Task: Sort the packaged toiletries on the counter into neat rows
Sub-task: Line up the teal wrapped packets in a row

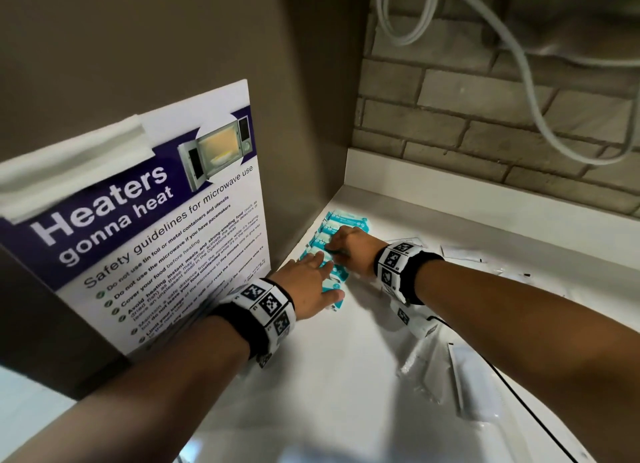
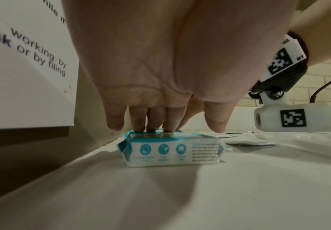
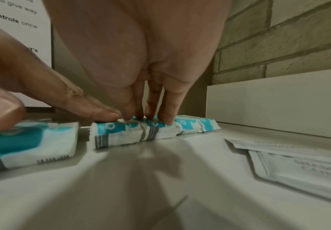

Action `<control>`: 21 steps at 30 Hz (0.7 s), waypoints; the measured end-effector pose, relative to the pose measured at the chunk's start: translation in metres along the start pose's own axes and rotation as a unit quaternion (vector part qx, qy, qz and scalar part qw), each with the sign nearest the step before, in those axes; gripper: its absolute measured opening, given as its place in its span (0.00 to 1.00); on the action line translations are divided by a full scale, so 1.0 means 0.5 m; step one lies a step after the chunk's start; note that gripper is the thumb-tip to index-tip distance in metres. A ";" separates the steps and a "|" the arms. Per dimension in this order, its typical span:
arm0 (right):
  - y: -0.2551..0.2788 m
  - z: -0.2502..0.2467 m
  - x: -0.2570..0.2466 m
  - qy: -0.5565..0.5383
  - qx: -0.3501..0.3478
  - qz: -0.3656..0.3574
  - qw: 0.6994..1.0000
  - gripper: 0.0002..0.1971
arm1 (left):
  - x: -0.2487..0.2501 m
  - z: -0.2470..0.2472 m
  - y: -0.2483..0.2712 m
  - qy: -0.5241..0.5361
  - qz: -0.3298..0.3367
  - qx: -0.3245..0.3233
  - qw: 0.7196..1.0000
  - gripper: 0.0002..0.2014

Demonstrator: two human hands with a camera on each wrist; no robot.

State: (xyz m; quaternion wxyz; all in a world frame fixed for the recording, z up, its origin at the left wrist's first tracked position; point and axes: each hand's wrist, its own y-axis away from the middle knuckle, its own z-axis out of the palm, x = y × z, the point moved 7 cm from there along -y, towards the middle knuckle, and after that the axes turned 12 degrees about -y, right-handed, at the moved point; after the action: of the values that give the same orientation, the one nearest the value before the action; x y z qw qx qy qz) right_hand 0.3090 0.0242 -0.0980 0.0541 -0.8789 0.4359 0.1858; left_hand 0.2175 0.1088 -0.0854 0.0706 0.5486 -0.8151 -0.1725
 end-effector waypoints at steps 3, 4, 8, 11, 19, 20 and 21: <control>-0.004 0.002 0.009 -0.015 0.003 0.020 1.000 0.18 | -0.003 0.004 -0.009 -0.005 -0.003 -0.002 1.000 0.36; -0.004 0.004 0.010 -0.015 0.004 0.020 1.000 0.18 | -0.003 0.006 -0.010 -0.005 -0.003 0.001 1.000 0.36; -0.004 0.009 0.010 -0.013 0.009 0.021 1.000 0.19 | -0.002 0.008 -0.007 -0.009 0.000 0.010 1.000 0.37; -0.002 0.008 0.003 -0.016 0.014 0.010 1.000 0.20 | -0.005 0.000 0.008 0.021 0.004 0.051 0.998 0.36; -0.003 0.017 -0.015 -0.005 -0.029 0.026 0.999 0.20 | 0.000 -0.004 0.055 0.033 0.029 0.139 0.989 0.21; -0.003 0.016 -0.015 -0.008 -0.030 0.031 0.999 0.20 | -0.002 -0.004 0.053 0.041 0.029 0.145 0.988 0.20; -0.002 0.017 -0.016 -0.008 -0.033 0.035 0.999 0.20 | -0.004 -0.004 0.053 0.049 0.028 0.150 0.987 0.19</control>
State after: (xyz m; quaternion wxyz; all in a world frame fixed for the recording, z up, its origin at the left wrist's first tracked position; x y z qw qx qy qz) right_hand 0.3030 0.0327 -0.1029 0.0224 -0.8630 0.4595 0.2086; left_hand 0.1957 0.1190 -0.0738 0.0320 0.5374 -0.8425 -0.0192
